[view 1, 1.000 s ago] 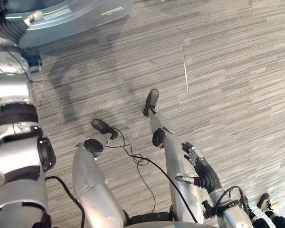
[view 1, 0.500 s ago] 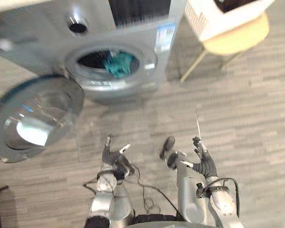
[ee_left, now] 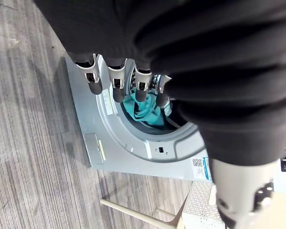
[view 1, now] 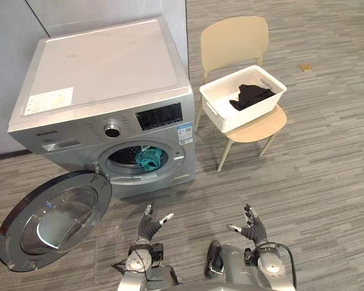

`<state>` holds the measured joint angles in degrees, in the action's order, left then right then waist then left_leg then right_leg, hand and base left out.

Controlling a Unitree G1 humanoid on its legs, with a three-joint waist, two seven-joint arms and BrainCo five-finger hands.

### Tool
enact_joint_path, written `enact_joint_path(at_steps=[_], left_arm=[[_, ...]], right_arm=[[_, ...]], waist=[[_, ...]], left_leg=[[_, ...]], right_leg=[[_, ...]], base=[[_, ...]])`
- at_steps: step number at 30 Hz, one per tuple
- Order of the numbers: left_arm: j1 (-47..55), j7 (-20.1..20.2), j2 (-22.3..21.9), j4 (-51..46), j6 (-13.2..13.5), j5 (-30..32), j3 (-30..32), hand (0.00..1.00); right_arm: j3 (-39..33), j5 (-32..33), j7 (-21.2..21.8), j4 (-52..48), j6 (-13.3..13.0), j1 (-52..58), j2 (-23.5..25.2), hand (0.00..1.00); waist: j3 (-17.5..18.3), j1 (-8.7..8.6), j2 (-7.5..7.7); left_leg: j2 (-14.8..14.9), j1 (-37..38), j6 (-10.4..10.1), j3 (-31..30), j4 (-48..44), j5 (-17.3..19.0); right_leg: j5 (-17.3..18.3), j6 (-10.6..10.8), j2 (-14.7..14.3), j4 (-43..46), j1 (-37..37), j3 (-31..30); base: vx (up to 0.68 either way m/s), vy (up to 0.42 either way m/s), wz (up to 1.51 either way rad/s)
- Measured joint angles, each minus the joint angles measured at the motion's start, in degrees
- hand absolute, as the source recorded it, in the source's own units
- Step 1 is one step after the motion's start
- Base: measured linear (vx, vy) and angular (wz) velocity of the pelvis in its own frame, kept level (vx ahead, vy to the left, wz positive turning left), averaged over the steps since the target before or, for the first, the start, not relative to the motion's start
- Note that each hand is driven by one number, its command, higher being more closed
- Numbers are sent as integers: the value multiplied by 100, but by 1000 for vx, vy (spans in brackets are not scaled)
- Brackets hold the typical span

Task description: Pick up the laundry basket with both hands and put the clothes into the washing machine.

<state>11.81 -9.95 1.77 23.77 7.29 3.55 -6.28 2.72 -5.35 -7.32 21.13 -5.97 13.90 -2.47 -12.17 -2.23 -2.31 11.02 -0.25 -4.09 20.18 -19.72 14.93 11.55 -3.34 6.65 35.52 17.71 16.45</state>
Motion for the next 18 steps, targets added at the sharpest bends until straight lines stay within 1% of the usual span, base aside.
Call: enact_joint_path(at_steps=[1, 2, 3, 4, 5, 6, 7, 8, 9, 10, 11, 12, 13, 14, 15, 16, 17, 18], left_arm=[[4, -4, 14, 43, -3, 130, -7, 0], [4, -4, 34, 56, -10, 188, -26, 0], [123, -19, 92, 57, -14, 312, 95, 0], [173, -23, 109, 59, -14, 371, 188, 0], [246, -54, 144, 155, -16, 399, 328, 0], [259, -76, 120, 257, -31, 399, 431, 0], [281, -144, -32, 469, -74, 386, 698, 0], [372, -188, -156, 511, -74, 382, 875, 0], [377, -207, -195, 511, -79, 383, 923, 0], [367, -244, -231, 510, -81, 367, 983, 0], [357, -260, -231, 508, -81, 335, 1012, 0], [387, -268, -235, 507, -82, 258, 1059, 0], [380, -268, -251, 503, -81, 197, 1035, 0], [373, -269, -292, 469, -80, 148, 1031, 0], [377, -271, -294, 448, -79, 143, 1025, 0], [391, -279, -279, 361, -76, 130, 1024, 0], [446, -283, -260, 321, -68, 115, 1024, 0], [460, -281, -256, 308, -67, 116, 1026, 0]], right_arm=[[-12, -2, 14, 11, 7, 102, -26, 0], [-24, -7, 21, 12, 8, 162, -32, 0], [-51, -42, 85, 15, 6, 251, -30, 0], [-49, -59, 125, 15, 5, 267, -29, 0], [-52, -102, 165, 16, -18, 228, -23, 0], [-52, -107, 201, 19, -19, 186, -35, 0], [-45, -135, 250, 14, -31, 126, -151, 0], [-43, -150, 254, 13, -35, 129, -216, 0], [-52, -154, 260, 11, -29, 135, -246, 0], [-114, -162, 257, -6, -25, 184, -247, 0], [-130, -171, 249, -29, -24, 208, -245, 0], [-161, -196, 238, -177, -23, 252, -240, 0], [-197, -196, 216, -303, -24, 304, -280, 0], [-298, -193, 145, -436, -22, 315, -366, 0], [-303, -191, 101, -487, -25, 300, -423, 0], [-303, -190, 77, -499, -23, 237, -470, 0], [-304, -189, 73, -531, -18, 220, -465, 0], [-310, -188, 78, -678, -15, 247, -465, 0]], waist=[[50, -20, 9], [116, -19, 15], [297, 4, 45], [340, 17, 101], [377, 34, 147], [397, 53, 127], [471, 141, -66], [501, 169, -111], [486, 154, -91], [471, 160, -63], [451, 168, -40], [370, 219, 41], [343, 258, 88], [356, 306, 71], [345, 320, 66], [345, 336, 38], [365, 336, 4], [400, 321, -79]], left_leg=[[-1, 12, -5, -147, -59, 0], [14, 2, -12, -199, -83, -1], [117, -97, -138, -323, -207, 24], [185, -113, -213, -342, -291, 44], [370, -124, -427, -391, -466, 128], [525, -117, -518, -395, -500, 123], [934, -82, -710, -306, -461, -5], [1242, -79, -735, -289, -549, -204], [1427, -152, -577, -324, -784, -411], [1735, -381, 81, -373, -1369, -798], [1894, -523, 555, -341, -1719, -1067], [2070, -846, 971, -385, -2491, -1173], [1871, -1062, 703, -568, -2971, -913], [1337, -1231, 404, -794, -3155, -638], [1007, -1257, 236, -886, -3030, -478], [448, -1229, 47, -878, -2501, -252], [159, -1169, 21, -782, -1968, -222], [-20, -1035, 165, -479, -1145, -188]], right_leg=[[272, 73, 351, 512, 69, -171], [312, 141, 528, 598, 51, -263], [276, 277, 906, 412, -50, -505], [198, 362, 1032, 196, -132, -578], [94, 1037, 1098, -256, -328, -650], [241, 1217, 909, -401, -412, -597], [222, 1133, 489, -537, -430, -574], [239, 949, 139, -608, -458, -585], [254, 805, -86, -697, -545, -569], [194, 624, -359, -988, -781, -539], [150, 536, -478, -1156, -933, -545], [63, 372, -644, -1485, -1281, -593], [7, 274, -695, -1665, -1403, -655], [-58, 168, -713, -1868, -1530, -739], [-84, 129, -717, -1959, -1582, -795], [-138, 94, -758, -2130, -1670, -883], [-176, 72, -817, -2232, -1711, -896], [-205, 59, -958, -2363, -1759, -887]], base=[[83, -122, 56], [155, -244, 64], [159, -259, 36], [213, -400, 20], [151, -351, -11], [173, -476, -53], [163, -465, -76], [181, -529, -79], [175, -504, -54], [140, -425, -33], [140, -405, -36], [102, -291, -37], [95, -319, -48], [63, -191, -42], [91, -167, -47], [94, -68, -37], [133, -76, -29], [120, -52, -10]])
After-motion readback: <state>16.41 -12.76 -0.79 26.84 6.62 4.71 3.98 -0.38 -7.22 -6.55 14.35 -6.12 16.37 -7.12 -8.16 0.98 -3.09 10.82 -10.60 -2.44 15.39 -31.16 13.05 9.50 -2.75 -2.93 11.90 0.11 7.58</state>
